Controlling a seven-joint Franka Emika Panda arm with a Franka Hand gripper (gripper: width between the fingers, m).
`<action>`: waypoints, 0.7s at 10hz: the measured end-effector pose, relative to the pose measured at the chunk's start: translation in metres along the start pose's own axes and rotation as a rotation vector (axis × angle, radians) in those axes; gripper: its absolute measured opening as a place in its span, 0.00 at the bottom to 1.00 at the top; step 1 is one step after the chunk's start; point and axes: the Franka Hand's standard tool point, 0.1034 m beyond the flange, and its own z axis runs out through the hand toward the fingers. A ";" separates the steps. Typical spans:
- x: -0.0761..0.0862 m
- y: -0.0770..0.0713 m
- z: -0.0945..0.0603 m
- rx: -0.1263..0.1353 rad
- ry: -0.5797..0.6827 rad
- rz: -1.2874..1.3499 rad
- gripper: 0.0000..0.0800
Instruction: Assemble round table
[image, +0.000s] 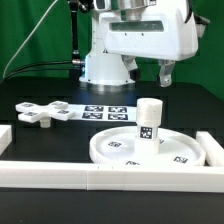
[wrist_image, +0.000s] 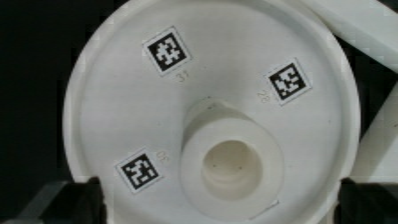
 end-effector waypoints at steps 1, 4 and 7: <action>0.000 0.002 -0.001 -0.005 -0.003 -0.046 0.81; 0.025 0.042 -0.013 0.010 0.017 -0.145 0.81; 0.027 0.048 -0.009 0.031 0.036 -0.211 0.81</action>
Offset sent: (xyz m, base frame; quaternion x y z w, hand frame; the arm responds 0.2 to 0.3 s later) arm -0.0561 -0.0877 0.0008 0.0696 0.0332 -0.0722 0.9944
